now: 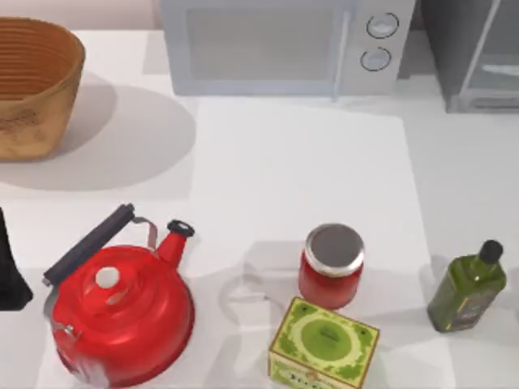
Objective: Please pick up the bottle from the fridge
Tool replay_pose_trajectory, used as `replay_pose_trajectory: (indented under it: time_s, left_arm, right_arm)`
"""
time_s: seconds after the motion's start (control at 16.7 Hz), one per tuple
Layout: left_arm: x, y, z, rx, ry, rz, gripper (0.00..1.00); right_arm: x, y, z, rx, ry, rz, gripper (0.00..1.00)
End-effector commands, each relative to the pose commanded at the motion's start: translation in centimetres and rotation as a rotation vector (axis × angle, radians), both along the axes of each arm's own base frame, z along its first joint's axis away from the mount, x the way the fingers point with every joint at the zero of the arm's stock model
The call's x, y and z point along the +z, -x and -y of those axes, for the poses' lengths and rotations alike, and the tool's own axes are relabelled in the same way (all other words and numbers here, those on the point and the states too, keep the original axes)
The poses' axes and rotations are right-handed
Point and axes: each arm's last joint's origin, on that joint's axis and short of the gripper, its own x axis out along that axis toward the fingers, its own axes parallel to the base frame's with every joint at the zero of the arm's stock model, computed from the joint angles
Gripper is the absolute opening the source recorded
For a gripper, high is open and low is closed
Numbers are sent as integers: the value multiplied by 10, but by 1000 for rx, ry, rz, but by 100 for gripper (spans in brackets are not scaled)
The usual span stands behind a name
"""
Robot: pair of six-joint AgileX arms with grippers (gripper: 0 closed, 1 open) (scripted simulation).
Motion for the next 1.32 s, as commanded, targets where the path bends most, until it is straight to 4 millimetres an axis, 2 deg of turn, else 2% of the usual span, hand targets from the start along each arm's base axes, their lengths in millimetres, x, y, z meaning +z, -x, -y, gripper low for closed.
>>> replay_pose_trajectory:
  time_s: [0.42, 0.72, 1.02, 1.32]
  left_arm:
    - [0, 0, 0, 0, 0, 0, 100]
    - [0, 0, 0, 0, 0, 0, 100]
    - [0, 0, 0, 0, 0, 0, 100]
    - [0, 0, 0, 0, 0, 0, 100]
  right_arm:
    - [10, -9, 4, 10, 5, 22, 100]
    - [19, -38, 19, 14, 15, 31, 100]
    - [2, -74, 47, 10, 5, -11, 100]
    - [-25, -93, 77, 4, -5, -19, 100]
